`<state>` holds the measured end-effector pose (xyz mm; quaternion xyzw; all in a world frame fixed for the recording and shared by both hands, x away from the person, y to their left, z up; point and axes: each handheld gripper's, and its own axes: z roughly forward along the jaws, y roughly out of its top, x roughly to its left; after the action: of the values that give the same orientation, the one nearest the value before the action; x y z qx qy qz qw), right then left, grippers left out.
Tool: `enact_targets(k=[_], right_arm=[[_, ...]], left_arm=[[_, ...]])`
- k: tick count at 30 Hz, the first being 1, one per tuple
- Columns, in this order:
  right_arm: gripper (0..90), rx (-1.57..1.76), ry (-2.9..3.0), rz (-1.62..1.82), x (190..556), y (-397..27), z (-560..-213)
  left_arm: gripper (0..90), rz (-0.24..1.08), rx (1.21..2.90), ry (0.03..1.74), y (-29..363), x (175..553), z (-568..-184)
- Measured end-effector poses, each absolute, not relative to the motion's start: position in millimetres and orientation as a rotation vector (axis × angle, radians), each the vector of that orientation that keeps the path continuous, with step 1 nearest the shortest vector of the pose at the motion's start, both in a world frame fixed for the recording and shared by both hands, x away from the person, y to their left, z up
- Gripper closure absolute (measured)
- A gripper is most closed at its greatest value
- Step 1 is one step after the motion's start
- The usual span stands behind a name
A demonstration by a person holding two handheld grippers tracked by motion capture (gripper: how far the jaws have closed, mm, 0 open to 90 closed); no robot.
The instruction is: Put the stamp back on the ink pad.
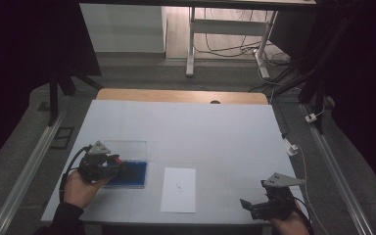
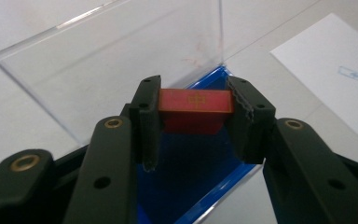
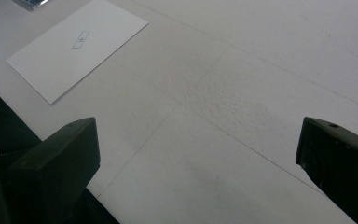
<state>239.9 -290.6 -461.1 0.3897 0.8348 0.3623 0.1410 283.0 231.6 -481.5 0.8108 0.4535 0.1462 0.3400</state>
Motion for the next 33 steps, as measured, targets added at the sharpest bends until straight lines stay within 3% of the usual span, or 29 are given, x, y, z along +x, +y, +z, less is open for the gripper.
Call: enact_targets(k=[33], right_arm=[[0.0, 1.132, 2.409, 1.032, 240.4, -290.2, -461.3]], left_arm=[[57.3, 0.311, 2.254, 1.091, 218.9, 293.6, -502.0]])
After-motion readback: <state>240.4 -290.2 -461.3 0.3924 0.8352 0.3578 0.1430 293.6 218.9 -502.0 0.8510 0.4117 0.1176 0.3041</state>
